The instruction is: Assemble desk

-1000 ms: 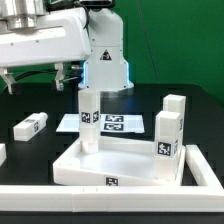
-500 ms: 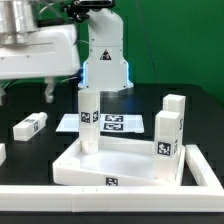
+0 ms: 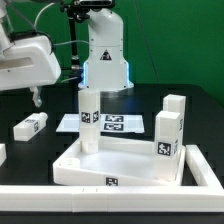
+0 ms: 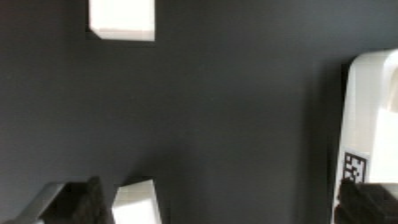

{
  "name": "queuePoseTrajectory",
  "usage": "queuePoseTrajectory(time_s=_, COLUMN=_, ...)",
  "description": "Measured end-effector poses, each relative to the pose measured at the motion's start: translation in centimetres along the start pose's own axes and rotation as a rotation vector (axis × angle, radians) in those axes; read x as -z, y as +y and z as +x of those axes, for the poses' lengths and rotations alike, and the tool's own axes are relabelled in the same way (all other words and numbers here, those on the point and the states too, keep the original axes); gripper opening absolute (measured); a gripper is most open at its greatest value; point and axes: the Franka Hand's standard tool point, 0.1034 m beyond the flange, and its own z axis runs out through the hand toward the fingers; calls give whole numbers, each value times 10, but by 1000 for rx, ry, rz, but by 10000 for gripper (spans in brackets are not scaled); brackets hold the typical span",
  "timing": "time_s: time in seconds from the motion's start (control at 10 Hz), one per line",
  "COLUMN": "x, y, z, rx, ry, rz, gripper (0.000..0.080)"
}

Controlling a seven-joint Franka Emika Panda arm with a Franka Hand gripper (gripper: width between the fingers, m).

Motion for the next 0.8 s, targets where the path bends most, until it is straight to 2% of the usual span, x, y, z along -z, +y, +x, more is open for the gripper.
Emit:
queuePoseTrajectory(time_s=0.1, x=-3, y=0, z=-4, rx=-2, ry=-73, rz=9, gripper=649)
queuePoseTrajectory(time_s=0.2, x=-10, y=6, z=-9, rx=-14, ry=-159, rz=29, gripper=649)
queuePoseTrajectory(time_s=0.3, x=-19, y=17, z=-16, rx=-32, ry=-266, rz=27, gripper=649)
queuePoseTrajectory(time_s=0.4, x=-26, y=25, z=-21, rx=-47, ry=-363, rz=38, gripper=649)
queuePoseTrajectory(time_s=0.6, x=-30, y=29, z=-23, rx=-54, ry=-480, rz=41, gripper=649)
queuePoseTrajectory(time_s=0.8, x=-34, y=30, z=-20, rx=-52, ry=-493, rz=34, gripper=649)
